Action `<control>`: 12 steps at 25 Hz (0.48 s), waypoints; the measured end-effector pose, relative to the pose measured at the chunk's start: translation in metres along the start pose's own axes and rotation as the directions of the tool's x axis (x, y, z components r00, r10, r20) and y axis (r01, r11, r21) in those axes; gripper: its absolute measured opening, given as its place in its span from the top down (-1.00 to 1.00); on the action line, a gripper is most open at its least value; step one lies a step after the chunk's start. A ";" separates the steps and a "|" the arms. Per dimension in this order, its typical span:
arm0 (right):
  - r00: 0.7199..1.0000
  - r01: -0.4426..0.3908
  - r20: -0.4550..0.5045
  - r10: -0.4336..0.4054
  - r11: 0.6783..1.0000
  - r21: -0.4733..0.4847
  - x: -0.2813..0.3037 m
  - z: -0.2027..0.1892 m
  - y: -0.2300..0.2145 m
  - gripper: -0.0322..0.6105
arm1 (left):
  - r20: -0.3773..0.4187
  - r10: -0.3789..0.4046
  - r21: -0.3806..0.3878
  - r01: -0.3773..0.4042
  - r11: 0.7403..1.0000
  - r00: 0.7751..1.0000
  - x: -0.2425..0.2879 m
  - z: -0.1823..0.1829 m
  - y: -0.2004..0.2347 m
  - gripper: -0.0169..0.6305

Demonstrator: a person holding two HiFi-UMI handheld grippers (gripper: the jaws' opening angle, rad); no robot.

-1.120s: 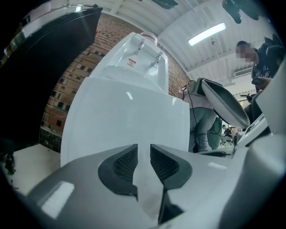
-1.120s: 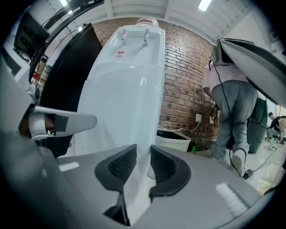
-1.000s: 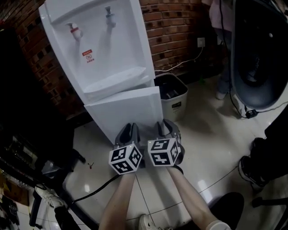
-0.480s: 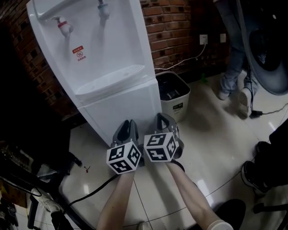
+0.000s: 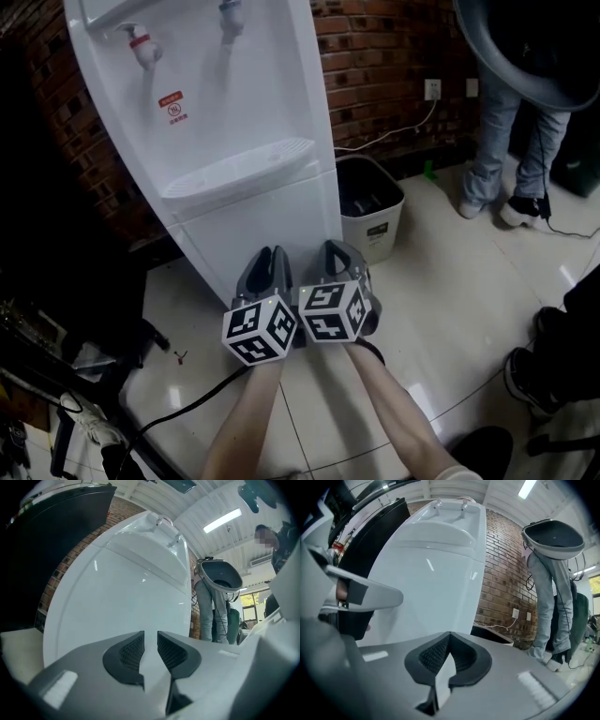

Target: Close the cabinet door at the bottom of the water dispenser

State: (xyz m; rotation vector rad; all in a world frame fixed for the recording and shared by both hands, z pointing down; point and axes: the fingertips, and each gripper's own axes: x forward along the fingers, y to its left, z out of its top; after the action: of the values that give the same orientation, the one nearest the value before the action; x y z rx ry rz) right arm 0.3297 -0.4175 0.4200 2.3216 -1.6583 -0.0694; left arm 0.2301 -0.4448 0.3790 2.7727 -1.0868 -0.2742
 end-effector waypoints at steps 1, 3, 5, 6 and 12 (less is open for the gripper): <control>1.000 0.000 -0.004 0.000 1.000 0.006 -0.002 -0.003 -0.001 0.86 | 0.000 0.003 -0.002 -0.003 1.000 1.000 -0.001 -0.002 0.000 0.67; 1.000 0.000 -0.004 0.000 1.000 0.019 -0.004 -0.004 -0.004 0.86 | 0.007 0.013 -0.023 -0.013 1.000 1.000 -0.001 -0.002 0.000 0.68; 1.000 -0.005 0.007 0.005 1.000 0.024 -0.006 0.001 -0.003 0.86 | 0.019 0.021 -0.051 -0.020 0.999 1.000 -0.001 0.000 0.000 0.68; 1.000 -0.011 0.011 0.010 1.000 0.027 -0.009 0.003 -0.002 0.86 | 0.020 0.024 -0.056 -0.023 0.998 1.000 -0.002 0.001 0.000 0.68; 0.997 -0.073 0.016 0.072 0.996 0.043 -0.044 0.010 0.017 0.86 | -0.013 0.058 -0.076 -0.059 0.995 0.998 -0.036 -0.006 -0.003 0.68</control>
State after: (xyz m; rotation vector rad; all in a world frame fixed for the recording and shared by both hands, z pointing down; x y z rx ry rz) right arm 0.2972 -0.3838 0.4091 2.2953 -1.7663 -0.0353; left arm 0.2072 -0.4176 0.3887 2.6674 -1.1282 -0.2867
